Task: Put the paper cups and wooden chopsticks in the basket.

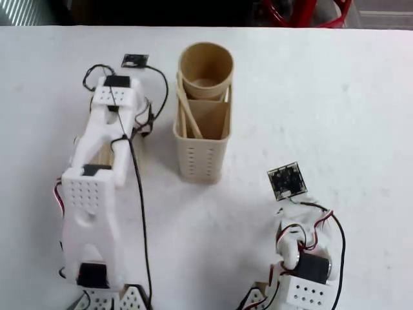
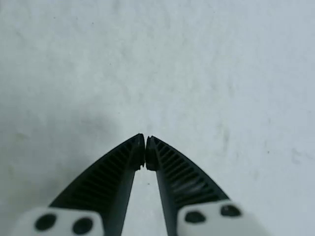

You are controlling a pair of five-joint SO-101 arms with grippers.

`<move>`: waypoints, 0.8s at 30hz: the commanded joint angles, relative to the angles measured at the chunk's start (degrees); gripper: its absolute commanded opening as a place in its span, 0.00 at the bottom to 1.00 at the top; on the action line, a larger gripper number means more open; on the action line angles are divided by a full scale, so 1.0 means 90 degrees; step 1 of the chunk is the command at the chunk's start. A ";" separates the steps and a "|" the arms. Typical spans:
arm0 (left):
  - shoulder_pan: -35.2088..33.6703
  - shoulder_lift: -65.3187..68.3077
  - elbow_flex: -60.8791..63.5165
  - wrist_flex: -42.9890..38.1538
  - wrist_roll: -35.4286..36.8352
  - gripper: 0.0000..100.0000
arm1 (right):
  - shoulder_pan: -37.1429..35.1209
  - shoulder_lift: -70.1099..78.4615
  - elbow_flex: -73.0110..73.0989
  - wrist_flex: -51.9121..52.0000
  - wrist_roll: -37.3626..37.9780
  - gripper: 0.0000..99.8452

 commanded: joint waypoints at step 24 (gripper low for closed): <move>-0.0044 -0.3121 -0.0127 0.0645 -0.0264 0.02 | 0.0024 -0.0015 0.0059 -0.0015 0.0000 0.02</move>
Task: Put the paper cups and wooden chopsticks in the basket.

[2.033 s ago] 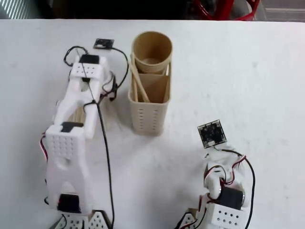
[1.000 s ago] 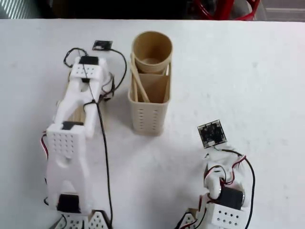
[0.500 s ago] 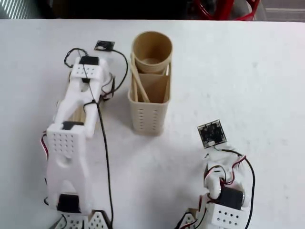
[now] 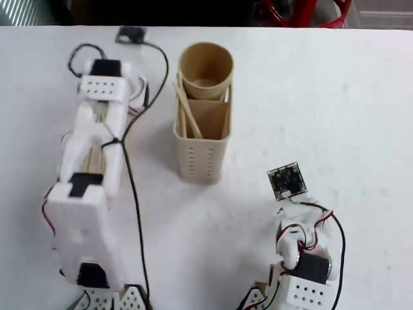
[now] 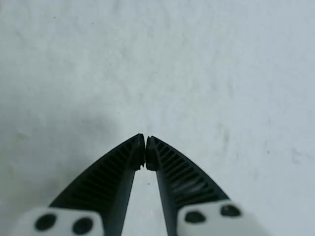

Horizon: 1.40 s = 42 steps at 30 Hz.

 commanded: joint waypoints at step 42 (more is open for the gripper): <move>0.2877 -0.5797 0.3878 -0.4542 -0.0098 0.07 | 0.0024 -0.0015 0.0059 -0.0015 0.0000 0.02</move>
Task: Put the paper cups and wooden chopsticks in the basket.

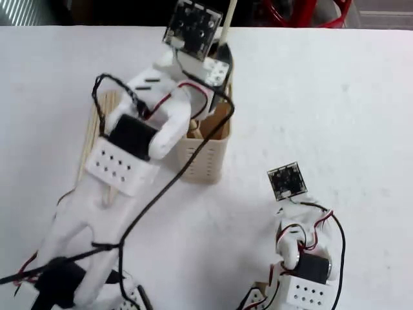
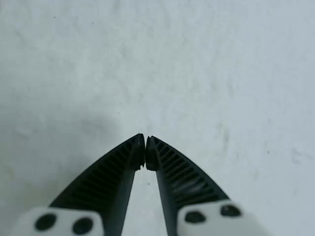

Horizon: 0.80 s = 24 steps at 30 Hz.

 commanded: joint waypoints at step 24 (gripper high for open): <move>-0.3521 -0.4010 0.3233 -0.0049 -0.0322 0.07 | 0.0024 -0.0015 0.0059 -0.0015 0.0000 0.02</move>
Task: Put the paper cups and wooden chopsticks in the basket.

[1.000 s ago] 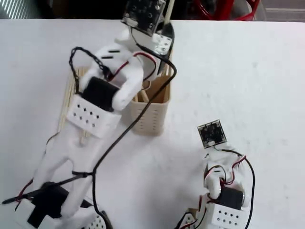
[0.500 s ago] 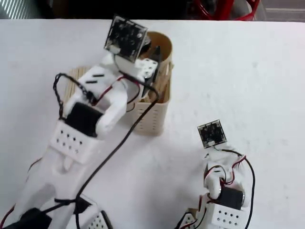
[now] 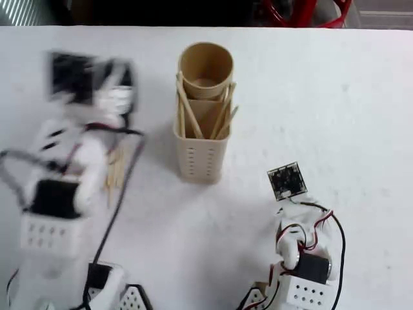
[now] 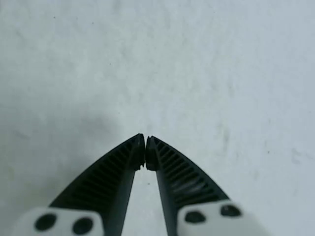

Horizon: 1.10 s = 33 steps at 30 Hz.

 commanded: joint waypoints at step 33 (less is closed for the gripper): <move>-0.0542 0.8757 -0.4513 0.2852 -0.1475 0.15 | 0.0024 -0.0015 0.0059 -0.0015 0.0000 0.02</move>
